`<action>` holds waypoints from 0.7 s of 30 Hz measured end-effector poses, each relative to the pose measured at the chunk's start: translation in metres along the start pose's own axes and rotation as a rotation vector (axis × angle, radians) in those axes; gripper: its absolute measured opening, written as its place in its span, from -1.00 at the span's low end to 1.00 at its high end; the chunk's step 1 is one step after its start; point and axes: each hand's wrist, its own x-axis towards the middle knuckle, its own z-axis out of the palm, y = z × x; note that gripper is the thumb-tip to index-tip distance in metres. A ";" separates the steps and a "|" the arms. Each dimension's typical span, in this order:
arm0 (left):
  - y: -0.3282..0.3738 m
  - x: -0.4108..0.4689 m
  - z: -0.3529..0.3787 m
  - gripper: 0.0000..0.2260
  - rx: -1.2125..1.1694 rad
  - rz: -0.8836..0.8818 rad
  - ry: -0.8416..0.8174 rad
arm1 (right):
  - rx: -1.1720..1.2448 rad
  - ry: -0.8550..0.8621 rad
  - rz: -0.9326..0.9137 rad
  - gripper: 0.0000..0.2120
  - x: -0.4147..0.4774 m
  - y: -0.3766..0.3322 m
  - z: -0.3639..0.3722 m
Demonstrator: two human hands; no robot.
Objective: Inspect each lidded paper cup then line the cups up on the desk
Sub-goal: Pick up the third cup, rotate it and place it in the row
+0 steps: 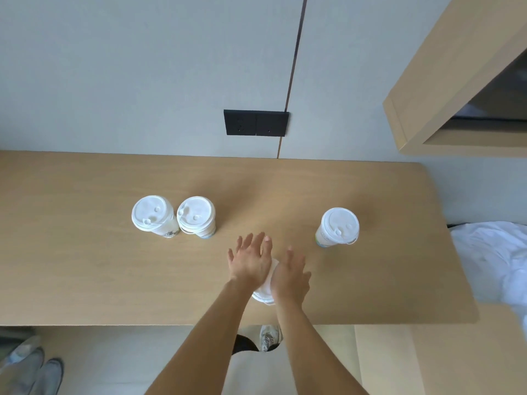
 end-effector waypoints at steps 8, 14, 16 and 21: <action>0.008 0.023 -0.022 -0.29 0.360 0.540 -0.036 | 0.077 -0.140 0.231 -0.36 -0.029 0.008 -0.005; 0.002 -0.011 -0.022 -0.32 -0.074 0.129 0.274 | -0.063 -0.057 -0.266 -0.40 -0.013 -0.003 -0.022; -0.001 -0.022 -0.013 -0.36 -0.134 -0.073 0.273 | -0.059 -0.059 -0.298 -0.32 -0.006 -0.014 -0.014; -0.009 -0.026 0.008 -0.47 -0.102 -0.286 0.298 | -0.169 -0.037 -0.328 -0.18 0.003 -0.017 0.011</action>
